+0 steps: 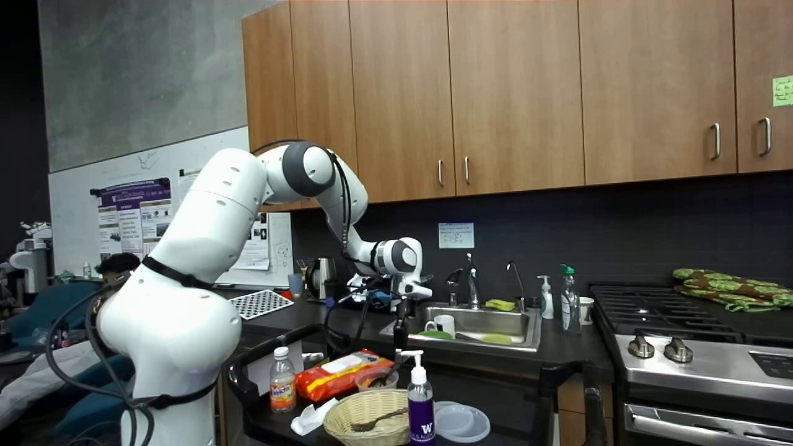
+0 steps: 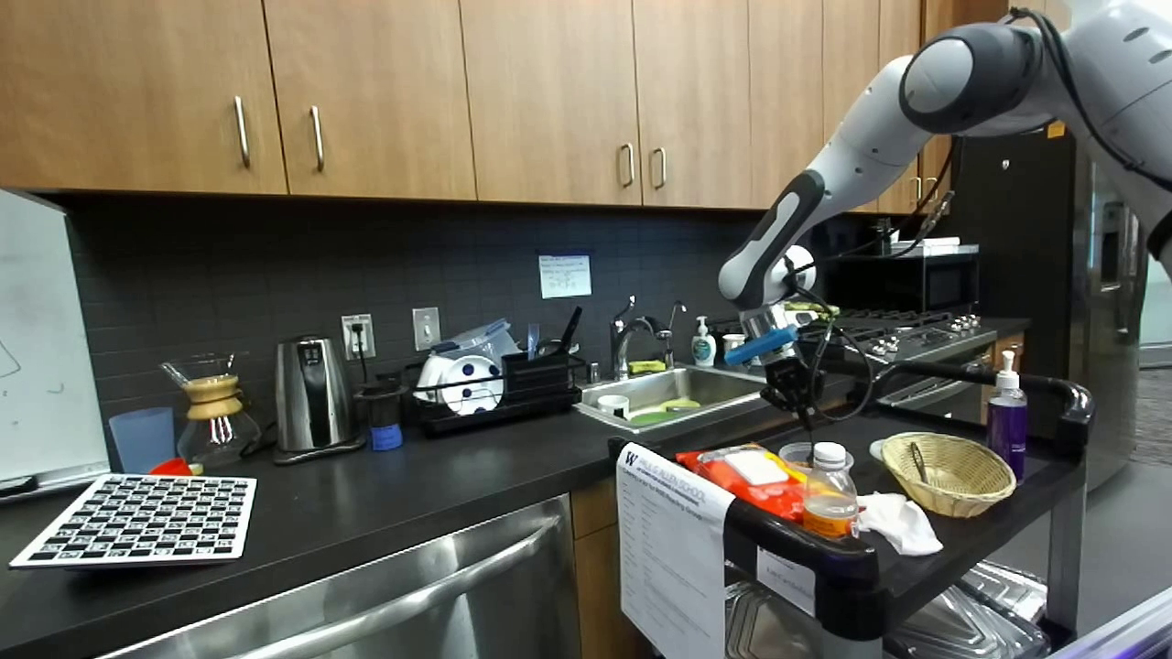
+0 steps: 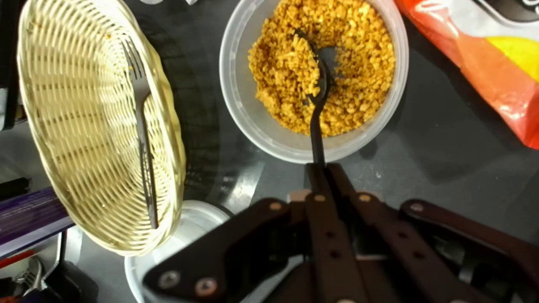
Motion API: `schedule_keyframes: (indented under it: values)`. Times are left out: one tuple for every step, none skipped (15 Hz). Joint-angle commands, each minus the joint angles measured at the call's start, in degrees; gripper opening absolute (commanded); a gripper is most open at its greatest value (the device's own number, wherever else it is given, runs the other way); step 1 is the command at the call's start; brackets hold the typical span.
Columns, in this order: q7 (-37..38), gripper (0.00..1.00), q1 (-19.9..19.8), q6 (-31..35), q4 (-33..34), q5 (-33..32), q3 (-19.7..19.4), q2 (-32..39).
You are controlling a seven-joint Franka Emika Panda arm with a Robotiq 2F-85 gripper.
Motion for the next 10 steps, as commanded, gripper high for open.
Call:
schedule_keyframes:
  values:
    - [-0.3, 0.01, 0.9, -0.2, -2.1, -0.2, 1.3, -2.1]
    - [-0.4, 0.01, 1.0, -0.2, -1.9, -0.1, 1.7, -2.0]
    - [-0.6, 0.01, 1.2, -0.2, -1.4, 0.0, 2.0, -1.6]
    - [-0.7, 0.01, 1.4, -0.5, -0.6, -0.1, 2.3, -1.2]
    - [-0.9, 0.01, 1.5, -0.6, -0.1, -0.2, 2.4, -0.7]
    - [-1.0, 0.01, 1.5, -0.7, 0.7, -0.4, 2.5, -0.3]
    - [-1.2, 0.01, 1.6, -0.9, 1.5, -0.6, 2.4, 0.2]
    - [-1.3, 0.01, 1.5, -1.0, 2.2, -0.8, 2.3, 0.6]
    - [-1.6, 0.01, 1.4, -1.1, 3.0, -1.0, 2.1, 1.0]
    - [-1.7, 0.01, 1.3, -1.4, 3.7, -1.3, 1.8, 1.5]
